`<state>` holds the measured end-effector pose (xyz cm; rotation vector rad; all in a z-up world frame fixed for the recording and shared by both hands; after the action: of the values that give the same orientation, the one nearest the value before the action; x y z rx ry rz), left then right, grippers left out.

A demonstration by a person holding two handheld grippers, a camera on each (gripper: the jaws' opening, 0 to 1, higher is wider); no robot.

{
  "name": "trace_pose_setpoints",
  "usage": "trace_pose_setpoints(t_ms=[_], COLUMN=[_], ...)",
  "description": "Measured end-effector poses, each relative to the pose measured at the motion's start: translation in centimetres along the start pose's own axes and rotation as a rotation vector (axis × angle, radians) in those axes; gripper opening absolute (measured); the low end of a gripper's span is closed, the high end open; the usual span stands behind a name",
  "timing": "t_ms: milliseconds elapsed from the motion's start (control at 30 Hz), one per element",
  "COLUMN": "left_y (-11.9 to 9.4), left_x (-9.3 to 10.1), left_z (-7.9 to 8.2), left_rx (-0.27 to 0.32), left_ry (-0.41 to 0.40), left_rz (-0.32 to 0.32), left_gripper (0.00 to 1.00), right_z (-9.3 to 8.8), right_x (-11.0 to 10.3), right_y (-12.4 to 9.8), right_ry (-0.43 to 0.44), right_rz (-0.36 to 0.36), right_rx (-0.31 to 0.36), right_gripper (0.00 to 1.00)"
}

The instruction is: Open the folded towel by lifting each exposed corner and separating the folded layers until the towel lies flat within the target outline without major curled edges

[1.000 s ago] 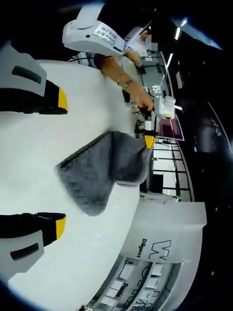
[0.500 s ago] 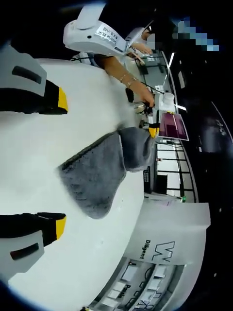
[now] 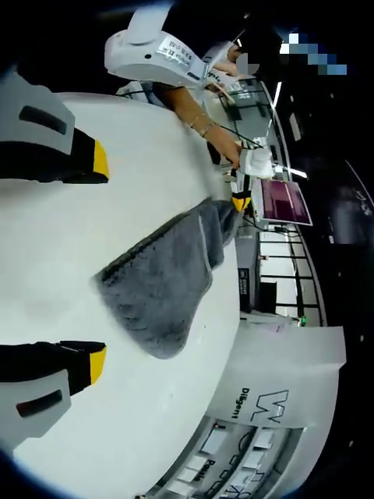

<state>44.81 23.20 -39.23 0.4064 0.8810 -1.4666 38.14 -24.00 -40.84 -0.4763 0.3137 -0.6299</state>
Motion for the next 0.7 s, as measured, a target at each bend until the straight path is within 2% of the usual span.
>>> trace_pose_setpoints(t_ms=[133,233,333,467,600,667,700], left_y=[0.2,0.1,-0.2,-0.6,-0.5,-0.6,-0.6], left_x=[0.0,-0.3,-0.5,-0.4,-0.5,-0.3,-0.1], left_z=[-1.3,-2.3,-2.9,-3.7,-4.9,-5.0,-4.8], left_rx=[-0.027,-0.022,-0.026,-0.026,-0.059,-0.044,-0.014], left_ry=[-0.008,-0.072,-0.076,-0.086,-0.094,-0.121,-0.143], left_rz=[-0.011,-0.037,-0.035,-0.042,-0.051,-0.069,-0.078], left_gripper=[0.04,0.04,0.04,0.05,0.05,0.07,0.08], right_z=[0.2,0.5,0.7,0.8,1.1,1.3,1.4], right_x=[0.0,-0.2,-0.4,-0.4,-0.5,-0.7,-0.7], right_y=[0.6,1.1,1.3,1.3,1.5,1.8,2.0], right_ry=[0.005,0.02,0.015,0.012,0.016,0.018,0.018], right_rz=[-0.007,0.002,0.007,-0.026,-0.035,-0.039,-0.039], right_rx=[-0.01,-0.006,-0.018,-0.038,-0.036,-0.035,-0.038], right_gripper=[0.83,0.83,0.84,0.84,0.84,0.84,0.84])
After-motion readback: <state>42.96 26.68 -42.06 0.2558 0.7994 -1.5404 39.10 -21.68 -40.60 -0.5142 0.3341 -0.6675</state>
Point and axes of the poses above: the point that each gripper's makers call its tool centre point, and the gripper's own axes: y roughly forward along the fingers, x roughly to its right, z roughly out of its top, the point moved 8 cm from there along -y, roughly backward along the fingers, and after that the axes turned 10 degrees about y, right-handed, at the moved point
